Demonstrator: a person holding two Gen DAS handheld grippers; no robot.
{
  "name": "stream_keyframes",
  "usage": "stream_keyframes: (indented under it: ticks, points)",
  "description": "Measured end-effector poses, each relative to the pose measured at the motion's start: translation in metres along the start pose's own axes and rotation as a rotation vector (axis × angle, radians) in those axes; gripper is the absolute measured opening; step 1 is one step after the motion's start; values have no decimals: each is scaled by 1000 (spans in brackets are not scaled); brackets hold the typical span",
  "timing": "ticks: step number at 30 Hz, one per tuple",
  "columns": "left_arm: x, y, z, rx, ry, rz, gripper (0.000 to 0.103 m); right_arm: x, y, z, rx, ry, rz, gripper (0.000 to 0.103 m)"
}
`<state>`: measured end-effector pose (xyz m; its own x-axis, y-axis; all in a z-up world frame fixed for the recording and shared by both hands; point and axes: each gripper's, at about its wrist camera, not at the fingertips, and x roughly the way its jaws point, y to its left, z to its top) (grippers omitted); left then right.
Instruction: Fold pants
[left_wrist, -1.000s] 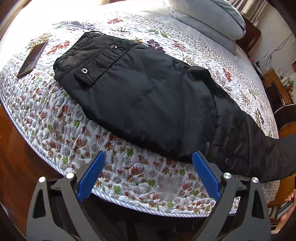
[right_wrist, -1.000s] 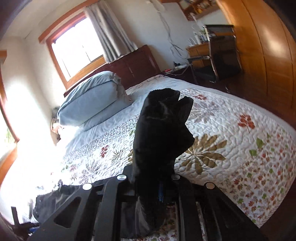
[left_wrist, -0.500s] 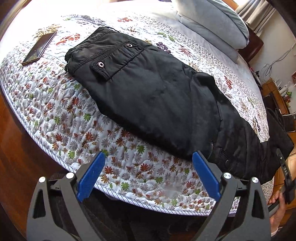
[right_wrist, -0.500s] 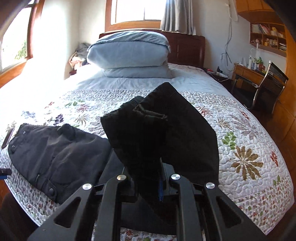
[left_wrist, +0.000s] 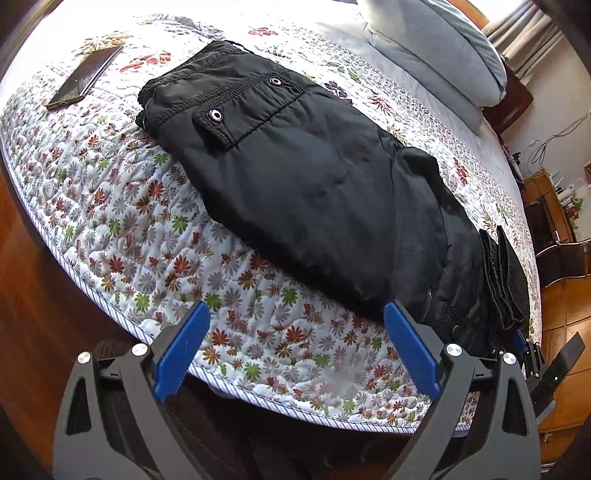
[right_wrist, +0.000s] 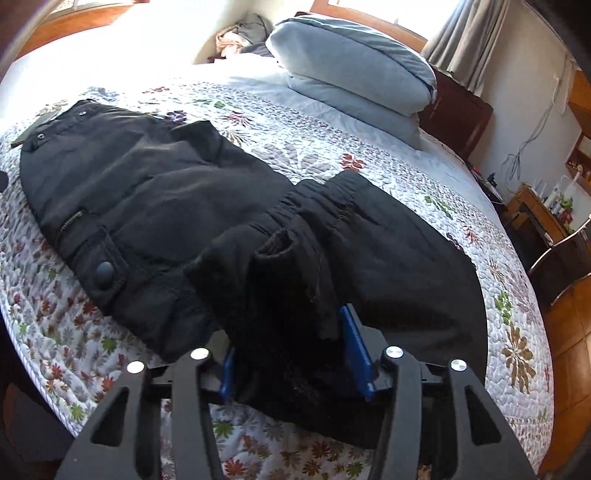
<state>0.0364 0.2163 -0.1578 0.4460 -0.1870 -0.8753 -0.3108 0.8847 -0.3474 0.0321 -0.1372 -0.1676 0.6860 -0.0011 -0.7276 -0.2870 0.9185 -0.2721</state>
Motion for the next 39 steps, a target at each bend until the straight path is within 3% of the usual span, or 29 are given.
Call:
stream_keyframes:
  ticks: [3,7,8,12,16,17,22,23,25,29,39]
  points:
    - [4,-1,-1,2,11,-4,95,-13,-3,-2,33,-26,93,64]
    - [6,-2,-2,11,8,2,95,-39,-30,-2,193,-99,338,66]
    - [6,-2,-2,8,8,-1,95,-43,-33,0,202,-105,355,66]
    - [9,-1,-2,-8,11,-13,95,-42,-26,10,110,-102,228,66]
    - [9,0,-3,-12,11,-19,95,-21,-17,17,83,-66,229,62]
    - [9,1,-3,-10,9,-17,95,-15,-12,16,72,-55,222,53]
    - [3,1,-2,2,-14,-1,95,-6,-20,15,138,-48,227,32]
    - [3,1,-1,7,-18,4,95,-7,-24,15,156,-51,248,19]
    - [3,0,0,14,-22,11,95,-12,-31,14,200,-64,289,14]
    - [5,0,2,10,-16,3,95,-18,-30,13,189,-61,362,13]
    - [18,-1,4,20,1,31,95,-2,-10,8,139,-11,372,13]
